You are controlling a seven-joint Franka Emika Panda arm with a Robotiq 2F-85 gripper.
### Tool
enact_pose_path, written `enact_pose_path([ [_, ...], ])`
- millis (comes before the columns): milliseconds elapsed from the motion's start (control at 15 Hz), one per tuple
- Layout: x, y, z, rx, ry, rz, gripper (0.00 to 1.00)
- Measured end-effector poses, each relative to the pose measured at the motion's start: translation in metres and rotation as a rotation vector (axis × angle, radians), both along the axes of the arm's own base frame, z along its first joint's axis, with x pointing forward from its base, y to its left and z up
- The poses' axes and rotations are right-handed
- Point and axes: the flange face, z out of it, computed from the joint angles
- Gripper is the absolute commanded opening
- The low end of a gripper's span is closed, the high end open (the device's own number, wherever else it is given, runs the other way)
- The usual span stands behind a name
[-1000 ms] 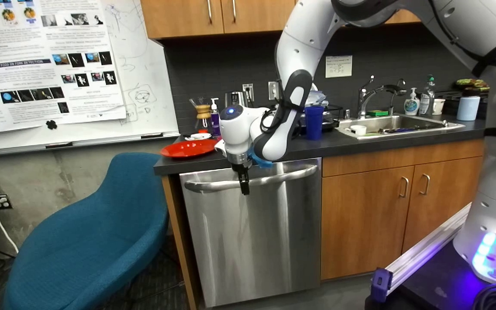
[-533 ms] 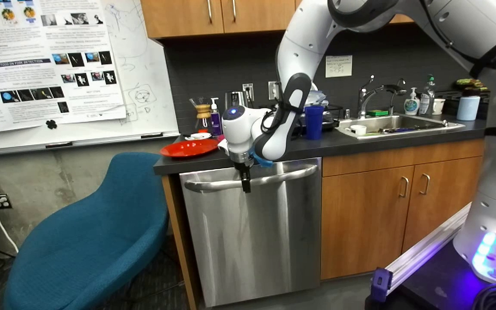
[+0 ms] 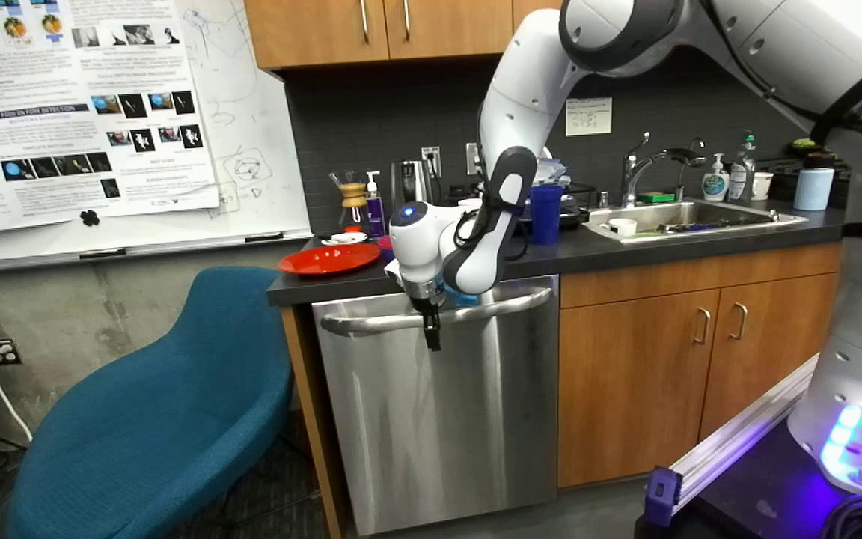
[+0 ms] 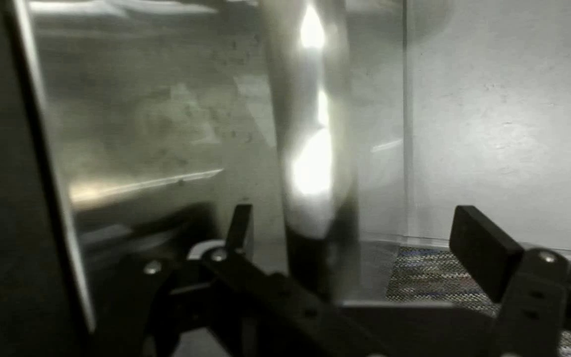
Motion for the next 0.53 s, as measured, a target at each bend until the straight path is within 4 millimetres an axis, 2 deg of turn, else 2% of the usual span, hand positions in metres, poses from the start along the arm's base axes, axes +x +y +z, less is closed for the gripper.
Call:
enact_pose_path([
  [133,-0.0003,-0.0001,-0.0117,0.008,0.018,-0.011,1.0],
  [533,0.0013,0.0011,-0.0087,0.042,0.046,0.011,1.0],
])
